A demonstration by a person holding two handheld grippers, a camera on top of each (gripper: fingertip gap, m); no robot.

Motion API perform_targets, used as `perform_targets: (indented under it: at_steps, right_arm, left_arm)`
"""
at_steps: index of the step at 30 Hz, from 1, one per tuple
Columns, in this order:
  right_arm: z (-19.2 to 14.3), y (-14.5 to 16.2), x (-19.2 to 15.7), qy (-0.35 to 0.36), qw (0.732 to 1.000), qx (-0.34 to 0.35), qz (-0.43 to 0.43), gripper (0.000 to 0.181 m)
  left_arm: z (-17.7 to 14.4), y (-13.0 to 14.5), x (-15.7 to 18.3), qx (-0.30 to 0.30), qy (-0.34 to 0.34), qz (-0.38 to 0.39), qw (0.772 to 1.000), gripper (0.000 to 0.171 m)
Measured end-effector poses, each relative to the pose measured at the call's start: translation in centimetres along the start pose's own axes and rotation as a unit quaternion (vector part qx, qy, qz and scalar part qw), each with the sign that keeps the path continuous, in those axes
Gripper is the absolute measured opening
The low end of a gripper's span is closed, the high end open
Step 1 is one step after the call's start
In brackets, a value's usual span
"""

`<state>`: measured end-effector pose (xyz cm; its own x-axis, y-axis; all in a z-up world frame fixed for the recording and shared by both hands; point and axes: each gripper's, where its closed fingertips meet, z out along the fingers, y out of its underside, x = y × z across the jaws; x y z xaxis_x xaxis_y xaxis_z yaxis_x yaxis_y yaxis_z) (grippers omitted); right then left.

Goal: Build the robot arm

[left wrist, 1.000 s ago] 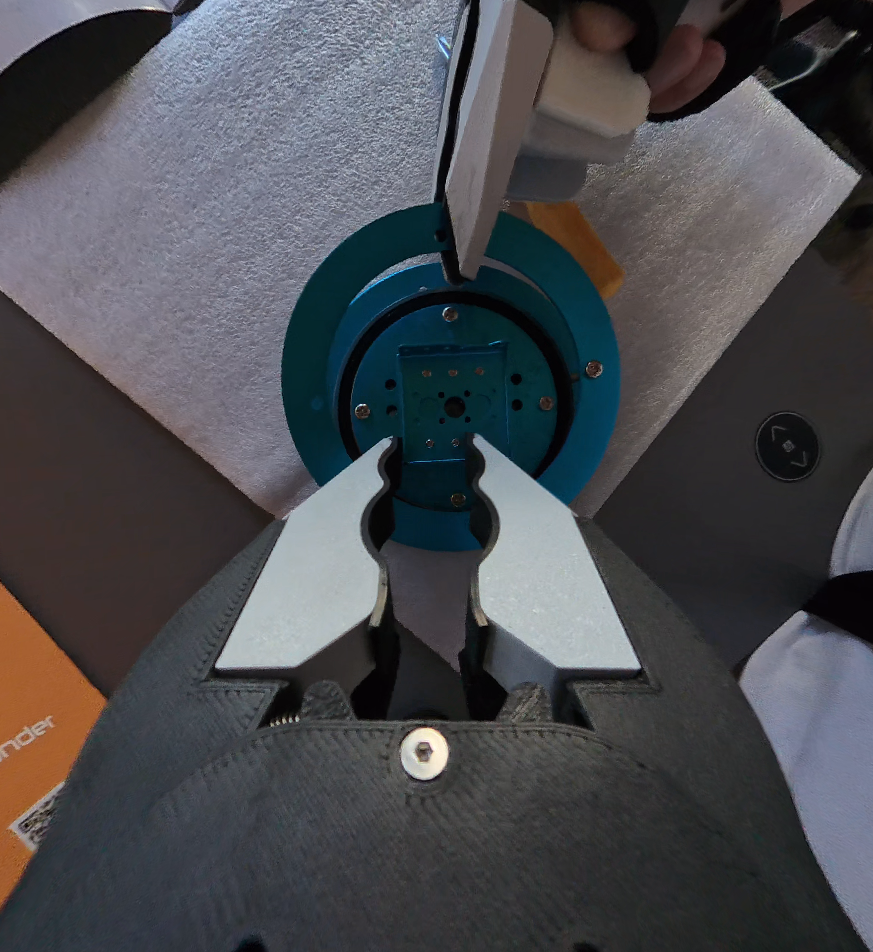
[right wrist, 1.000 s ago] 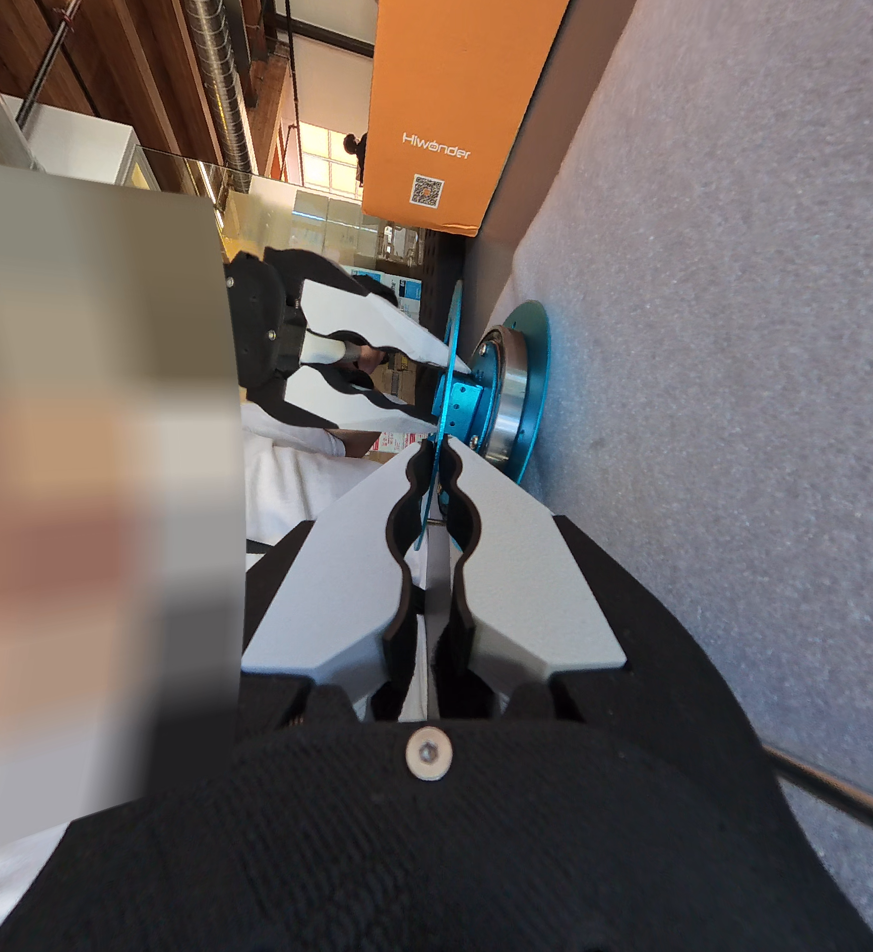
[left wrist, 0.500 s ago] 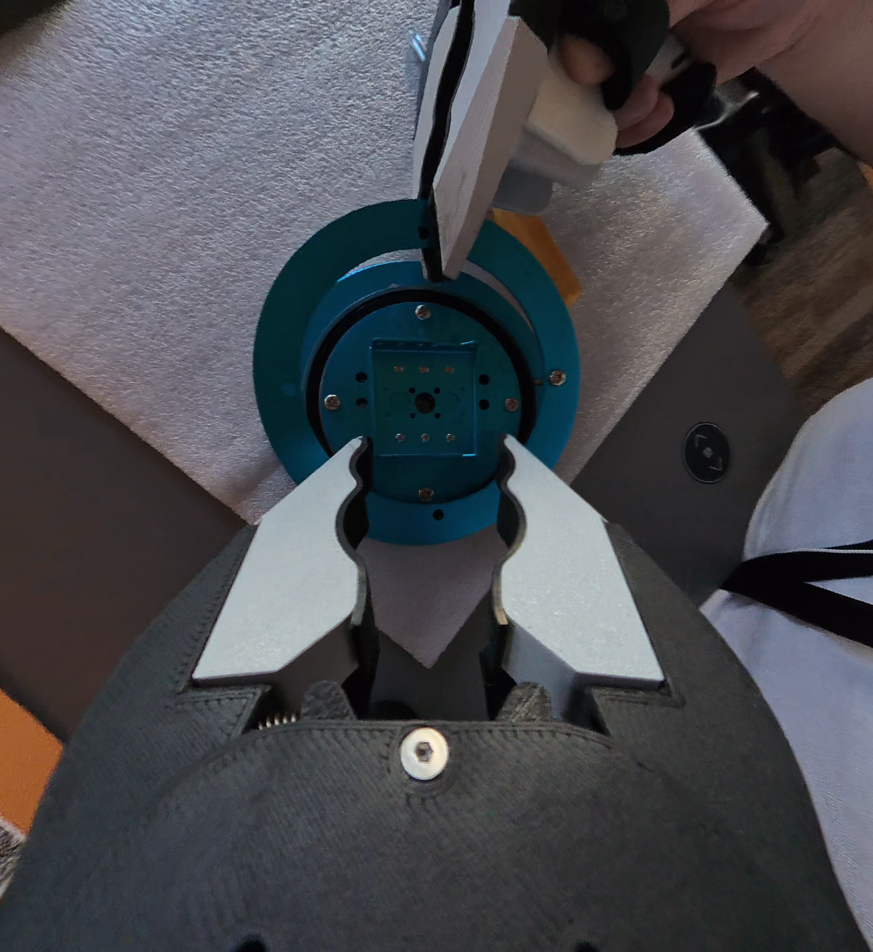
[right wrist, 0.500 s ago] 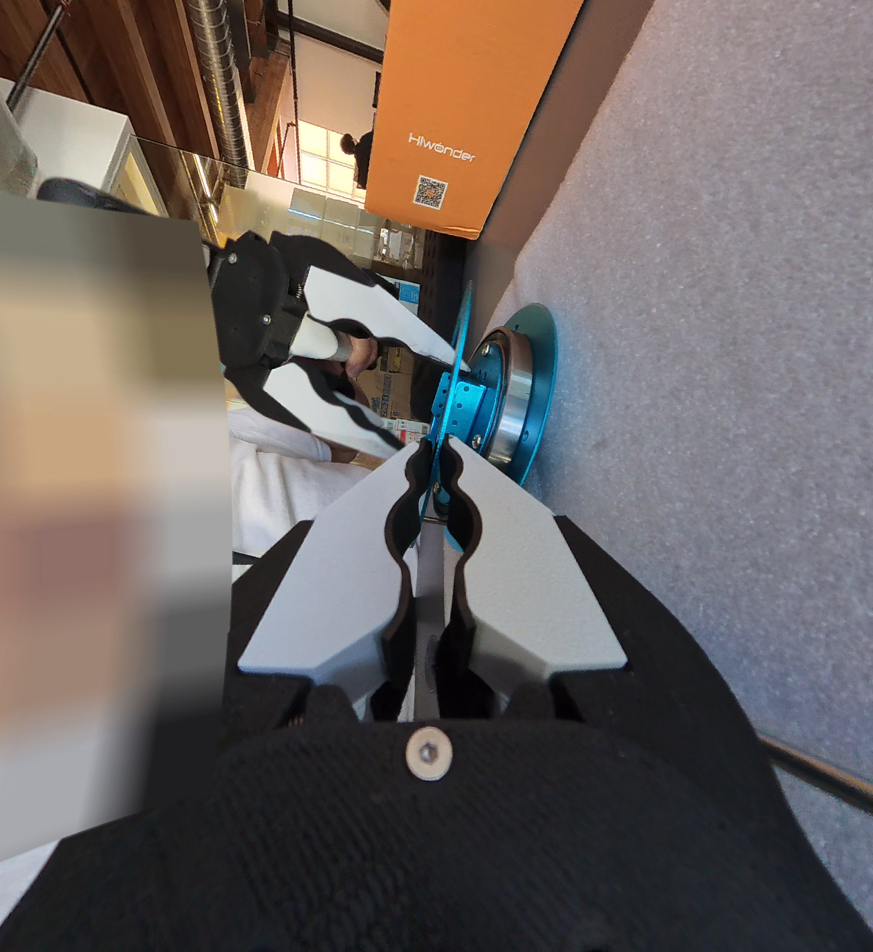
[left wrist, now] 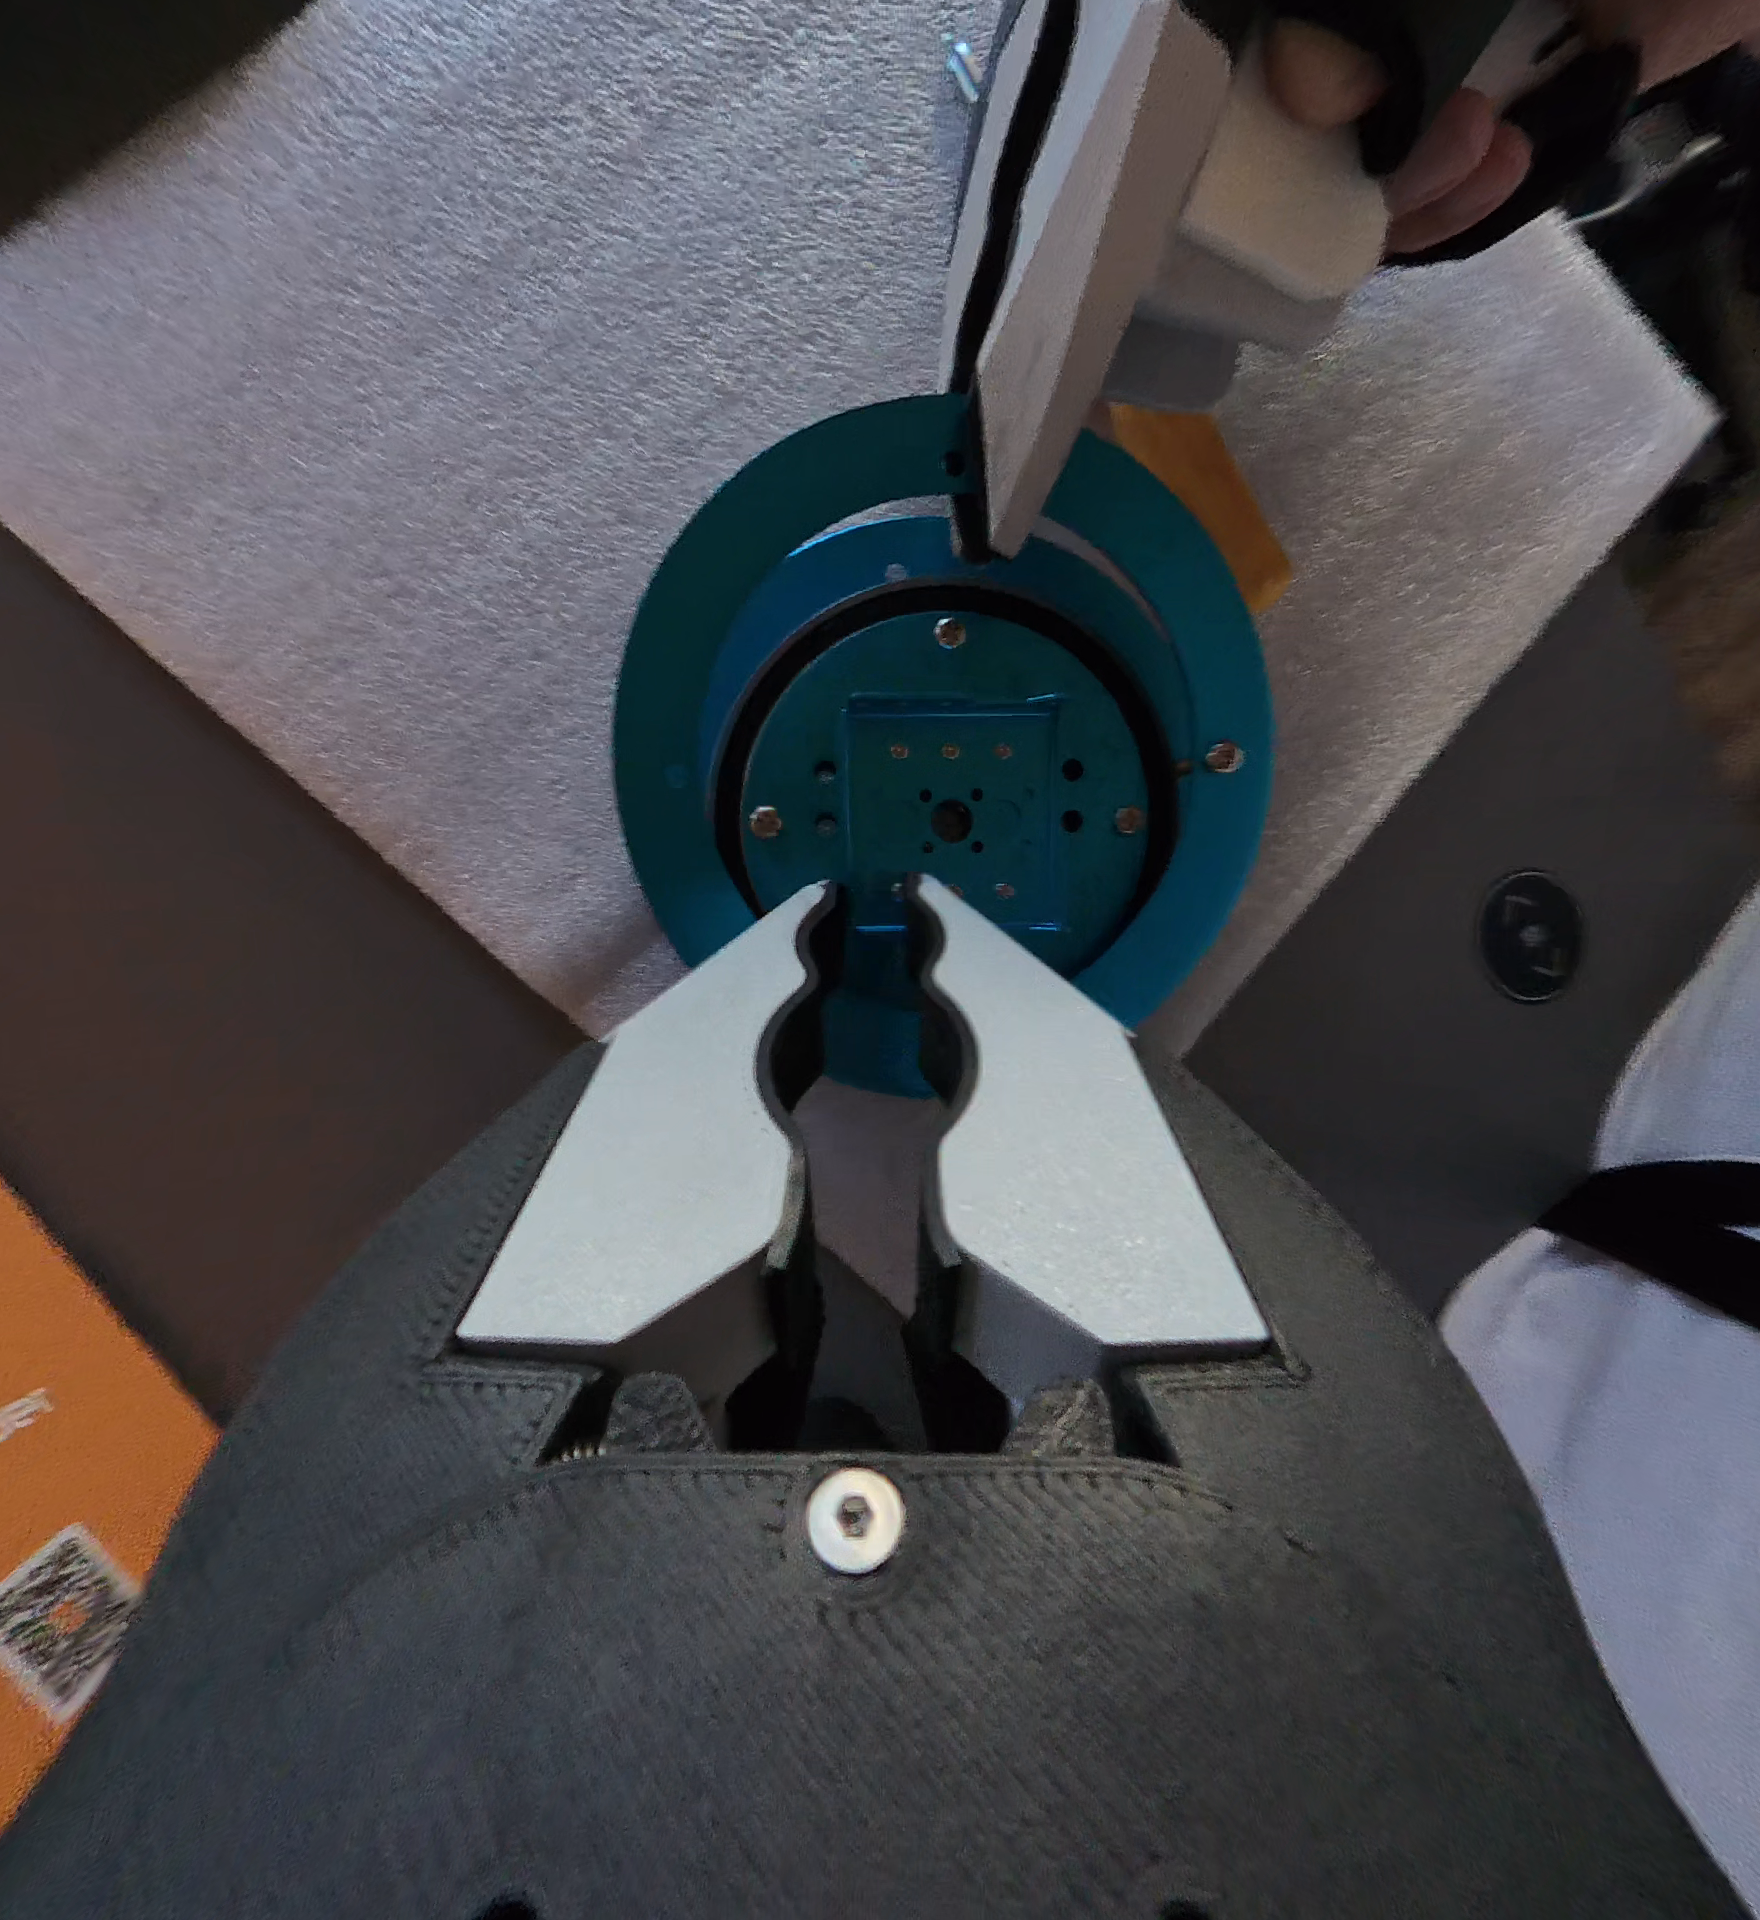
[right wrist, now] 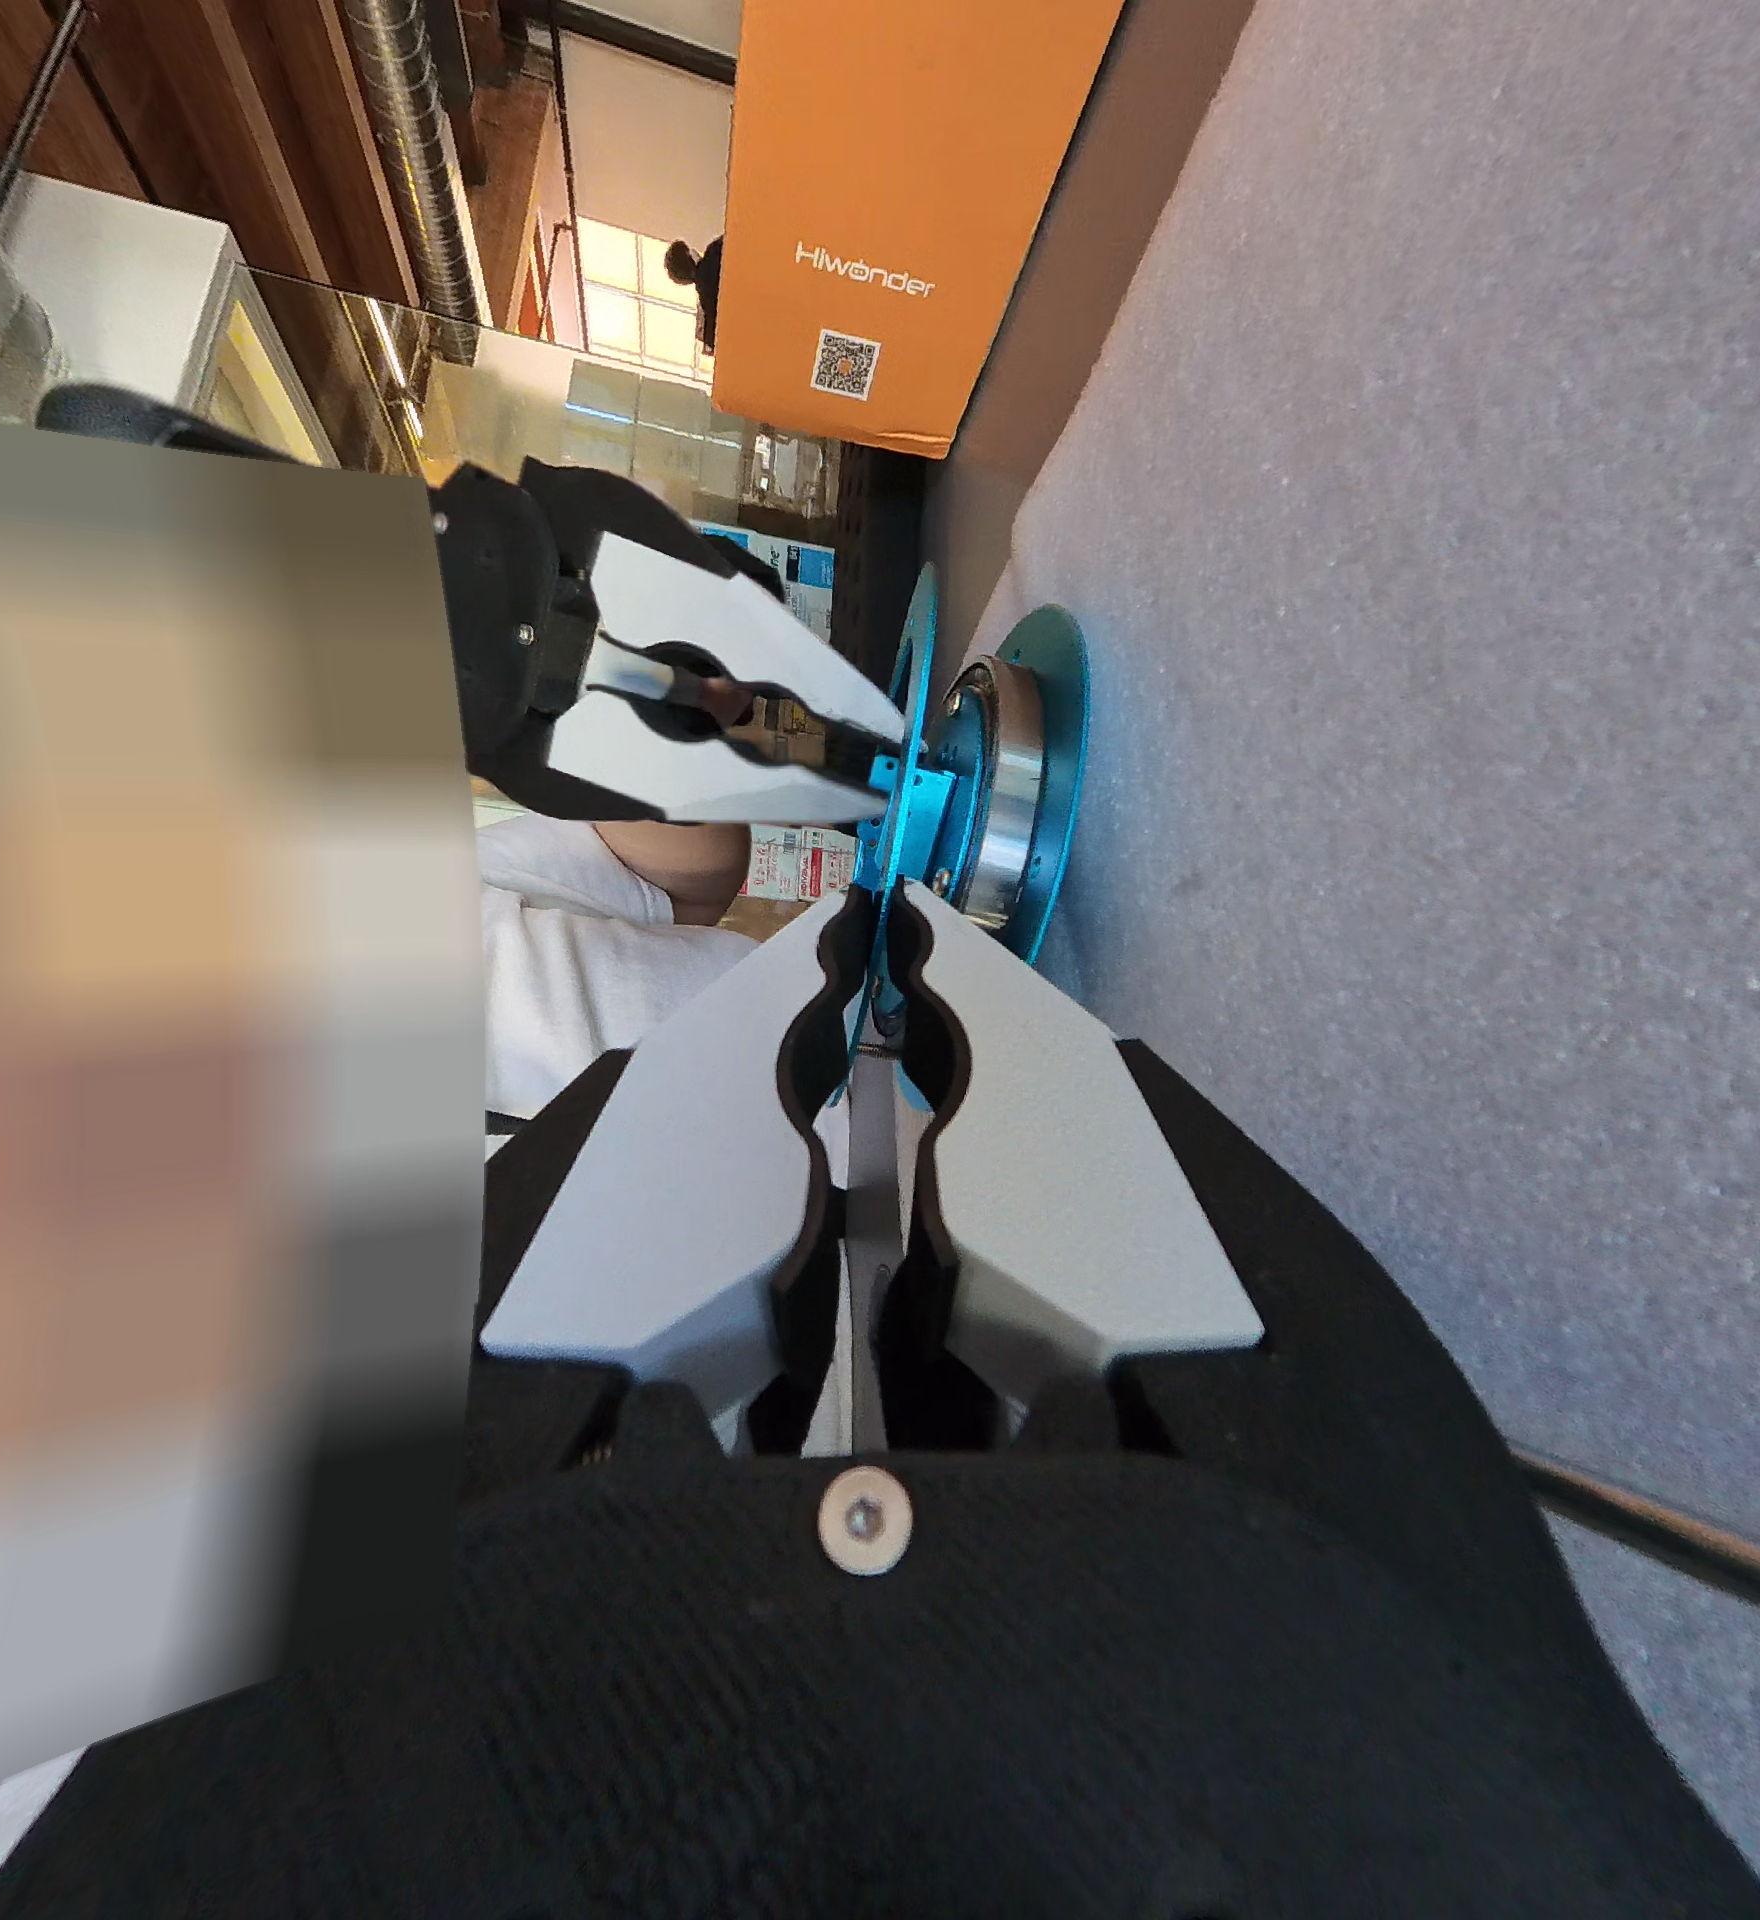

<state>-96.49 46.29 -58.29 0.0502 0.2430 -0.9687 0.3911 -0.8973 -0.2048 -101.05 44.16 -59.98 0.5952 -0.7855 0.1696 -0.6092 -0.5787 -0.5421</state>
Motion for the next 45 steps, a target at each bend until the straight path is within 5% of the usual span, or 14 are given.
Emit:
perform_targets:
  at_steps: [6,15,45]
  right_arm:
    - [-0.1,0.1,0.0,0.001,1.0,0.004,0.0,0.001]
    - [0.0,0.0,0.1,0.006,1.0,-0.001,-0.002,0.001]
    - [0.0,0.0,0.1,0.003,1.0,0.002,-0.006,0.002]
  left_arm:
    - [-0.8,0.0,1.7,0.014,0.077,-0.047,0.996,0.042]
    - [0.1,0.6,1.6,0.002,-0.042,0.021,0.999,0.044]
    - [-0.2,0.2,1.5,-0.031,-0.009,-0.042,0.999,0.041]
